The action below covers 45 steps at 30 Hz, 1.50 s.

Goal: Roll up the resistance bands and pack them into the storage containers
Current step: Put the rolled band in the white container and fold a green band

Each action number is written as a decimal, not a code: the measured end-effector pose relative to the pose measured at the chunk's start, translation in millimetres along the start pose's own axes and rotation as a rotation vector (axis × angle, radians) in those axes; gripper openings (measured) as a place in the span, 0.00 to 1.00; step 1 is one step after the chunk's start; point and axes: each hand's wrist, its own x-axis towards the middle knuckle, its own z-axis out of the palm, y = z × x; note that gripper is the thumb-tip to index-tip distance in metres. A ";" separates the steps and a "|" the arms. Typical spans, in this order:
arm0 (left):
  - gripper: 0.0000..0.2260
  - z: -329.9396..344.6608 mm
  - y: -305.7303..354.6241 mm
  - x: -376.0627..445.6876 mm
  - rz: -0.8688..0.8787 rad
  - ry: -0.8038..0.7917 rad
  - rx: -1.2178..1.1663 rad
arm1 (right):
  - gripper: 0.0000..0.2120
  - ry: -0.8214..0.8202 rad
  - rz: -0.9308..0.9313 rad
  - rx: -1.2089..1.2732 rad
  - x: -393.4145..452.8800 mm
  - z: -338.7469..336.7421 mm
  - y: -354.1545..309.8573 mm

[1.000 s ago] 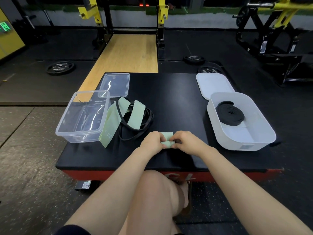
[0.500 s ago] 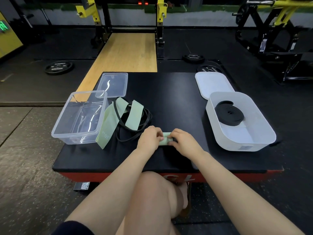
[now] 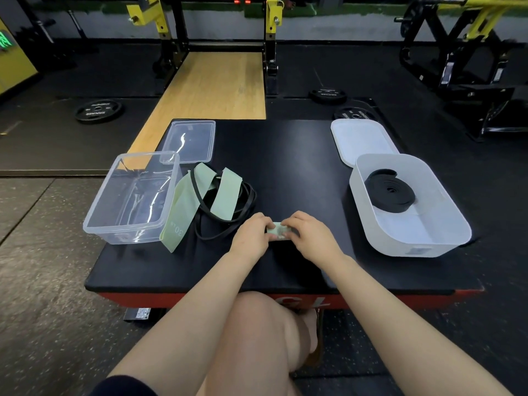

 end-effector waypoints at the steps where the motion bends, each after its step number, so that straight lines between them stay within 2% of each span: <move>1: 0.12 -0.9 -0.4 3.2 -0.005 -0.016 -0.002 | 0.12 0.031 -0.036 -0.027 -3.4 1.6 0.4; 6: 0.11 -2.5 -2.3 14.3 -0.027 -0.038 -0.028 | 0.14 0.035 -0.081 -0.055 -7.1 6.8 3.9; 11: 0.07 -1.2 -2.2 7.8 0.032 0.074 -0.076 | 0.12 0.043 -0.025 0.028 5.2 7.3 3.6; 17: 0.14 1.2 -5.1 4.6 0.080 0.021 -0.030 | 0.14 -0.017 0.034 0.114 14.7 5.2 7.5; 26: 0.14 -0.6 -3.6 17.7 0.038 0.011 -0.068 | 0.22 -0.096 0.007 0.007 17.1 6.7 11.8; 32: 0.16 -2.2 -5.0 20.6 0.051 -0.026 -0.063 | 0.14 -0.034 -0.018 0.015 21.1 9.3 14.3; 34: 0.18 -2.6 -6.1 20.5 0.070 -0.047 -0.040 | 0.13 -0.037 -0.024 0.040 21.5 8.9 16.1; 39: 0.13 -6.8 -5.8 17.5 0.130 -0.012 0.021 | 0.13 -0.024 -0.014 0.092 18.1 6.2 16.2; 45: 0.16 -24.8 -11.8 6.7 0.222 -0.024 0.062 | 0.12 -0.023 -0.022 0.282 12.0 -4.1 7.1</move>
